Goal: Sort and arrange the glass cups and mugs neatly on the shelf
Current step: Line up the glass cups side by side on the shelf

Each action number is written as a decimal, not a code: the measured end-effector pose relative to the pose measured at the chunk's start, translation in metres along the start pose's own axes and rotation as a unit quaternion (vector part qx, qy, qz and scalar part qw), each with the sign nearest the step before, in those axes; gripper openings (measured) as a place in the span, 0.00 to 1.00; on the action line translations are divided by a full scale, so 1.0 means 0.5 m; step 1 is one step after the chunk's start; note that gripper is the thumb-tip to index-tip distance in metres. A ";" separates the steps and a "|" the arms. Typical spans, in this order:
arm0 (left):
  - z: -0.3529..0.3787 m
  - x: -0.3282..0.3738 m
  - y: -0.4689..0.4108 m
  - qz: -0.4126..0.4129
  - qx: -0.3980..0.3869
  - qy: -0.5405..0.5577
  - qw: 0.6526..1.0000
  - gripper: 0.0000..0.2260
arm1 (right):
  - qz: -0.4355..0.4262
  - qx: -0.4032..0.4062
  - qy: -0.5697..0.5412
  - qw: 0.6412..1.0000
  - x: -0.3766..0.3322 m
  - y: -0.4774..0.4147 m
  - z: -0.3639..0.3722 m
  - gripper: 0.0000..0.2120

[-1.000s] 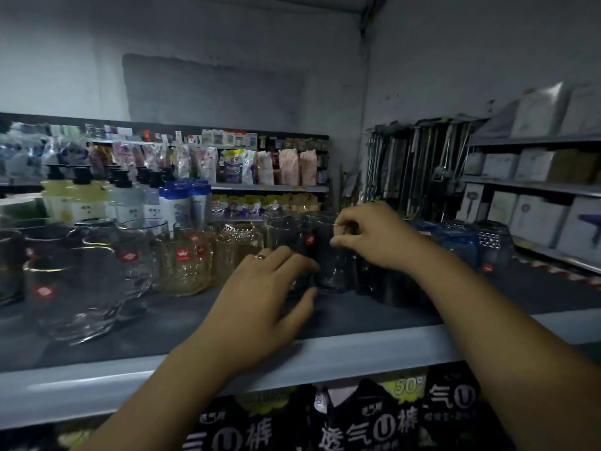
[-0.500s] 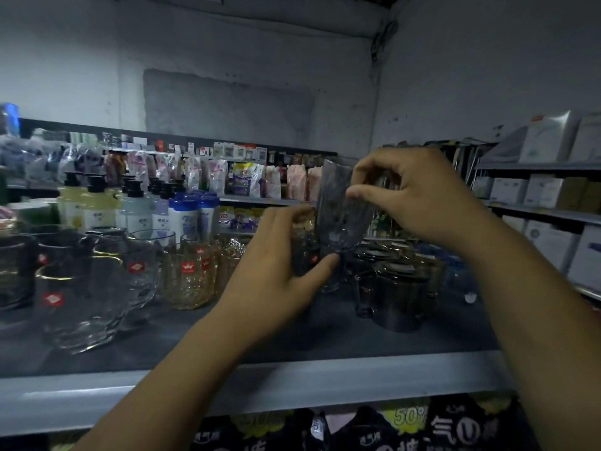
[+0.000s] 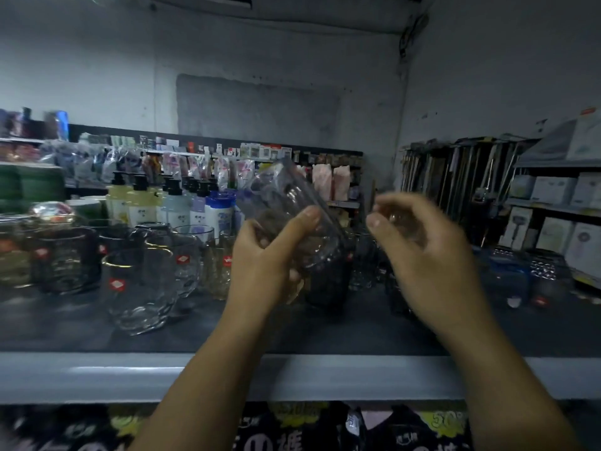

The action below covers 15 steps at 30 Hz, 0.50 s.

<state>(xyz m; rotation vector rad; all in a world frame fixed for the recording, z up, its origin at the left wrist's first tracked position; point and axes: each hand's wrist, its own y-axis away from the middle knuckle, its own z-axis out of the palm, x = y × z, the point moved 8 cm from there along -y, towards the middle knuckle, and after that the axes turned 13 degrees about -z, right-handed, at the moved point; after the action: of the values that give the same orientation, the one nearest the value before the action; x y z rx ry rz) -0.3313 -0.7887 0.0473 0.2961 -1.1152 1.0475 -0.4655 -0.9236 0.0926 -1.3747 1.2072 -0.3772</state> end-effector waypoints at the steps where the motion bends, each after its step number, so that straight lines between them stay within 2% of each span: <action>1: -0.002 -0.009 0.001 -0.014 -0.008 0.066 0.998 0.30 | 0.060 0.000 -0.053 0.997 0.025 0.027 0.023 0.08; 4: -0.003 -0.033 0.012 -0.028 -0.015 0.149 0.988 0.33 | 0.207 0.009 -0.244 0.947 0.063 0.092 0.108 0.19; 7: -0.007 -0.047 0.024 -0.004 -0.015 0.140 0.990 0.30 | 0.256 0.028 -0.405 0.877 0.039 0.114 0.164 0.26; 8: -0.004 -0.050 0.031 0.007 -0.019 0.122 0.992 0.26 | 0.246 0.032 -0.424 0.871 0.028 0.114 0.171 0.26; 12: 0.009 -0.075 0.052 0.008 -0.077 0.036 0.996 0.14 | 0.212 0.101 -0.406 0.883 0.030 0.118 0.149 0.23; 14: -0.012 -0.081 0.051 -0.004 -0.086 0.026 0.996 0.19 | 0.199 0.142 -0.374 0.895 0.039 0.127 0.113 0.21; 15: -0.030 -0.079 0.049 -0.004 -0.078 0.028 0.997 0.26 | 0.190 0.157 -0.350 0.904 0.043 0.133 0.090 0.19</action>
<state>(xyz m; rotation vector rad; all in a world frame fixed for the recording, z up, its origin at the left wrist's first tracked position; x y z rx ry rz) -0.3440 -0.7872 0.0002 0.1464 -1.1368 0.9503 -0.4482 -0.9004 0.0146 -0.8442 0.7363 0.1942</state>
